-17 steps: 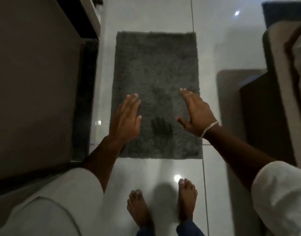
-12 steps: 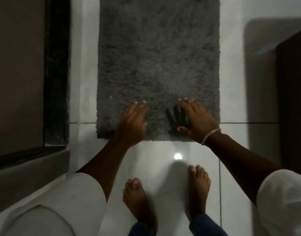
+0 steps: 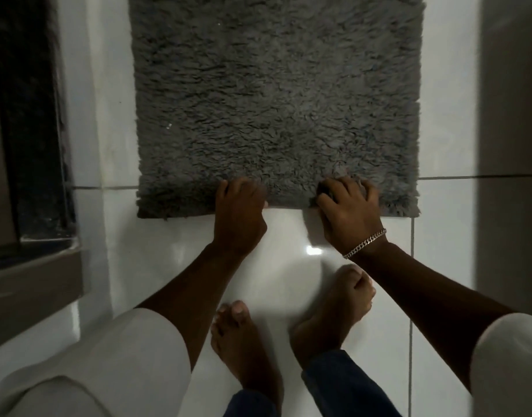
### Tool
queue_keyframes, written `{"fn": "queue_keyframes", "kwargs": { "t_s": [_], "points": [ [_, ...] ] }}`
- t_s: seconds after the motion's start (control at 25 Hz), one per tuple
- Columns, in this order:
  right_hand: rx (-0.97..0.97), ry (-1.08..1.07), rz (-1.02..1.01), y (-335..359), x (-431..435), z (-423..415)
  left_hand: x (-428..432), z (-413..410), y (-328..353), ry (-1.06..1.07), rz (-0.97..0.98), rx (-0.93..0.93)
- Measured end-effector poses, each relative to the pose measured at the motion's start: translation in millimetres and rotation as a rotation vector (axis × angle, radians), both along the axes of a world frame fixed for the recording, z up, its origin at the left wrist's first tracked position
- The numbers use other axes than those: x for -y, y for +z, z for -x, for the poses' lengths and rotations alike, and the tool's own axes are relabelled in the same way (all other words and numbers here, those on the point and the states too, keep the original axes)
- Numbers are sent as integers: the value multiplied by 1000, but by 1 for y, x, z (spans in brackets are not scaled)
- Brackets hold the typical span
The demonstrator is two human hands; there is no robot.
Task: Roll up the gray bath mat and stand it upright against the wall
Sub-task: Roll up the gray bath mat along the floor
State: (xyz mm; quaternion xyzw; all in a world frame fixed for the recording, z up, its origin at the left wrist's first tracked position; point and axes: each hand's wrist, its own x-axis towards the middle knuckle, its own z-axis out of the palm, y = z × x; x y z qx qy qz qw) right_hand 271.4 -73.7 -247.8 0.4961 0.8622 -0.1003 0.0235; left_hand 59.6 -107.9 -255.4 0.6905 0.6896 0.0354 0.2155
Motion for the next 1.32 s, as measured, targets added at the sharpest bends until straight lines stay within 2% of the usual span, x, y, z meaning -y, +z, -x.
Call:
{"fn": "queue_keyframes", "kwargs": {
  "t_s": [0.08,0.24,0.36,0.48,0.6,0.64,0.76,0.84,1.08,1.24,1.32],
  "points": [
    [23,-75,30,10,-17,9,-25,1,17,70,-28,32],
    [90,-180,133,15,-78,31,-60,-2,31,79,-296,-113],
    [124,-251,195,8,-117,42,-40,-18,19,-123,-154,-159],
    [154,-275,143,1,-132,44,-40,-18,-7,-125,-1,-255],
    [-32,-216,-32,5,-106,42,-59,-14,-16,-85,-9,-310],
    [-87,-186,-32,7,-90,45,-68,-12,-14,-83,-39,-312],
    [-88,-161,103,10,-86,49,-121,-2,-3,-130,-91,-304],
    [-33,-154,108,2,-97,51,-141,8,3,-126,-59,-274],
    [64,-133,256,19,-152,62,-131,12,42,-111,86,-213],
    [87,-123,335,12,-194,70,-145,17,28,-2,121,-217],
    [81,-145,291,7,-213,76,-168,23,10,-4,106,-232]
  ]
}}
